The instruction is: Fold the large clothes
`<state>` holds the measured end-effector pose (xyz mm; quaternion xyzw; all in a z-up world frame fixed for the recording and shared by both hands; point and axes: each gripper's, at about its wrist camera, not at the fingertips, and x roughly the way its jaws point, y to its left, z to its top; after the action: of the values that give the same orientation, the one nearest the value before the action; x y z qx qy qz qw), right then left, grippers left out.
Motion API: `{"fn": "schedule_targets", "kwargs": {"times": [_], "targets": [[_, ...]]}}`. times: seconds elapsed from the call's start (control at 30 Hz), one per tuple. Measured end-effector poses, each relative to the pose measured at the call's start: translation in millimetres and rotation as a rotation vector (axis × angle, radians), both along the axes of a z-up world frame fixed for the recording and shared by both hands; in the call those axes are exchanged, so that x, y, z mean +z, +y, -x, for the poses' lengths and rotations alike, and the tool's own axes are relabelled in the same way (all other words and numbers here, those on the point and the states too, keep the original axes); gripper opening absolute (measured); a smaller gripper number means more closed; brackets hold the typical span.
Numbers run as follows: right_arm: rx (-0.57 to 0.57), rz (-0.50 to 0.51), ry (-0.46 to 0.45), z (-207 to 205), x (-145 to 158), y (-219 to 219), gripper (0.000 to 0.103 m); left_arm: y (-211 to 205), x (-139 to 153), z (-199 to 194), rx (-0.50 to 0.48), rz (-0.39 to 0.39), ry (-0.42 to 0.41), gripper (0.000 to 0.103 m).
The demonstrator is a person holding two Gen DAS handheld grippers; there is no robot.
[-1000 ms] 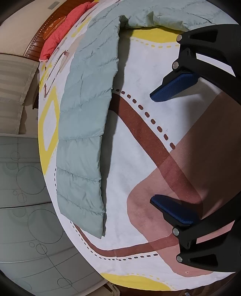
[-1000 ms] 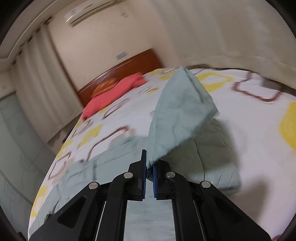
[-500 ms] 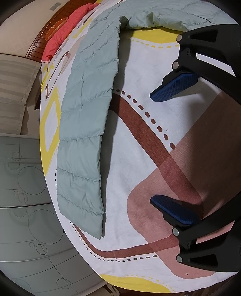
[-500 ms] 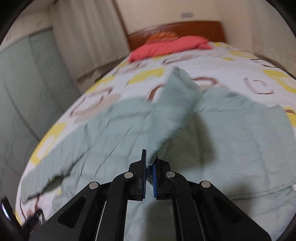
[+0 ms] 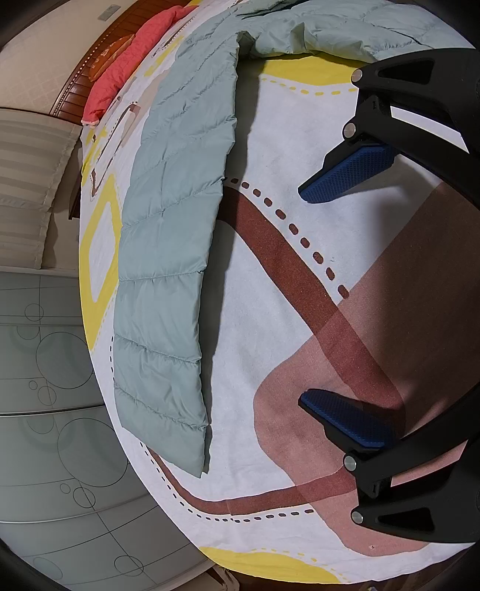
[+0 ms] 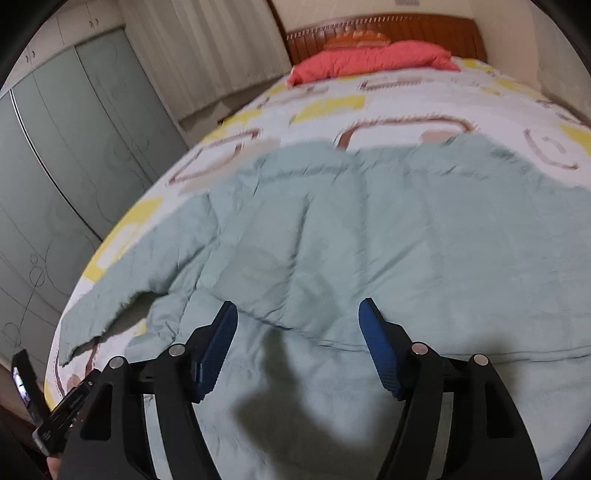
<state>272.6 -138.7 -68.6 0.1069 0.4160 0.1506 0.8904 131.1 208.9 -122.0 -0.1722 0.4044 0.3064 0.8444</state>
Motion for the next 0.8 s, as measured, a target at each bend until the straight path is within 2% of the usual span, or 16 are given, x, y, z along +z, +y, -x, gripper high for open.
{"fn": "schedule_targets", "kwargs": {"times": [0.1,0.13,0.23,0.33,0.4,0.5,0.57,0.67,0.73,0.8], "targets": [[-0.108,0.008,-0.048,4,19,-46,0.065,0,0,0,0.001,-0.002,0.002,0.101],[-0.158,0.017,-0.048,3,21,-68,0.054,0,0,1,0.001,-0.004,0.004,0.101],[-0.286,0.051,0.008,-3,8,-125,0.037,-1,-1,1,0.001,-0.008,0.006,0.101],[-0.379,0.126,0.101,-9,-23,-168,0.033,-1,0,-1,0.001,-0.01,0.008,0.101],[-0.386,0.105,0.143,-10,-46,-186,0.032,-1,-1,-1,0.001,-0.01,0.008,0.101],[-0.361,0.068,0.152,-11,-35,-191,0.032,-1,-1,-1,0.001,-0.01,0.007,0.101],[-0.373,0.027,0.115,-17,-19,-198,0.032,-2,-1,-2,0.001,-0.014,0.01,0.101],[-0.413,0.037,0.055,-33,-3,-209,0.034,-2,-1,-3,0.002,-0.021,0.014,0.101],[-0.421,0.038,0.052,-51,-7,-218,0.034,-2,-1,-3,0.002,-0.02,0.014,0.101],[-0.422,0.05,0.091,-66,-22,-224,0.034,-3,-1,-3,0.002,-0.02,0.014,0.101]]}}
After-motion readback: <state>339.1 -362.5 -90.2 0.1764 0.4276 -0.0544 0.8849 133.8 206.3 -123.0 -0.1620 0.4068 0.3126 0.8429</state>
